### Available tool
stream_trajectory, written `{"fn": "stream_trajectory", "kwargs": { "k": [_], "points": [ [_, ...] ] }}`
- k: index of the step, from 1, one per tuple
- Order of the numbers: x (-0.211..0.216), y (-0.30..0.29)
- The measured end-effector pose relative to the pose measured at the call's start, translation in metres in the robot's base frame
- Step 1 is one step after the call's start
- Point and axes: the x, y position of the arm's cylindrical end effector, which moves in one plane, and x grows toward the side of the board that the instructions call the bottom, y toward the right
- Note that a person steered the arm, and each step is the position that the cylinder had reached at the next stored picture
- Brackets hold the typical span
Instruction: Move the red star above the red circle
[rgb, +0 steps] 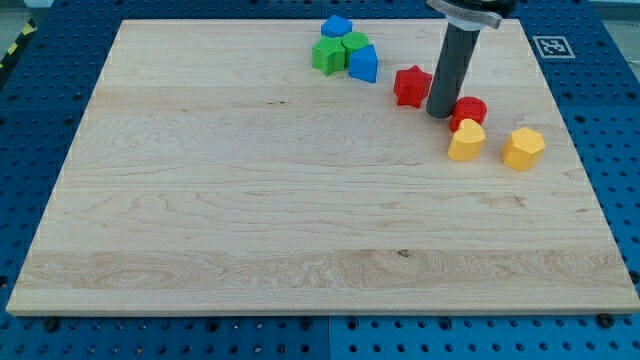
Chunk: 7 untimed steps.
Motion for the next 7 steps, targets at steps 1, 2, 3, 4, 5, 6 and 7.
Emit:
{"fn": "stream_trajectory", "kwargs": {
  "k": [1,2,3,4,5,6,7],
  "points": [
    [0.007,0.000],
    [0.007,-0.003],
    [0.007,-0.033],
    [0.002,-0.075],
    [-0.023,-0.105],
    [-0.031,-0.105],
    [-0.031,-0.084]
  ]
}}
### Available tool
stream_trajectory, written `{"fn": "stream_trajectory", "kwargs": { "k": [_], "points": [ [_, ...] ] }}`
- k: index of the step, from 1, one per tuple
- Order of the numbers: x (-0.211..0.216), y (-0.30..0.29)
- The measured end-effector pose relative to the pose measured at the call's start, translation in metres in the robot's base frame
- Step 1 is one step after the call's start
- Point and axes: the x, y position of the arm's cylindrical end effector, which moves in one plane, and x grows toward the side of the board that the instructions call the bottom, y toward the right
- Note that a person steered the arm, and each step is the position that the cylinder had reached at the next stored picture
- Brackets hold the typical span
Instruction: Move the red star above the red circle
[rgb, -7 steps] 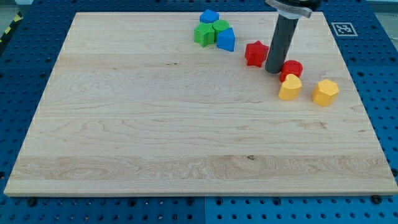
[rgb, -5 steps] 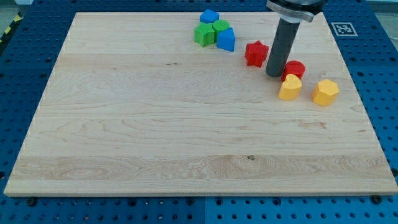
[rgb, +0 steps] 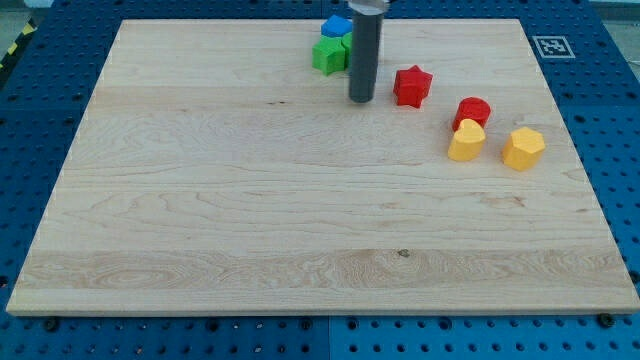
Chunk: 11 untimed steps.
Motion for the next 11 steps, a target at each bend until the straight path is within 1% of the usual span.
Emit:
{"fn": "stream_trajectory", "kwargs": {
  "k": [1,3,5,6,7,8,9,11],
  "points": [
    [0.000,0.033],
    [0.000,0.034],
    [0.000,0.056],
    [-0.005,0.059],
    [-0.033,0.059],
    [-0.043,0.060],
    [-0.045,0.073],
    [-0.045,0.120]
  ]
}}
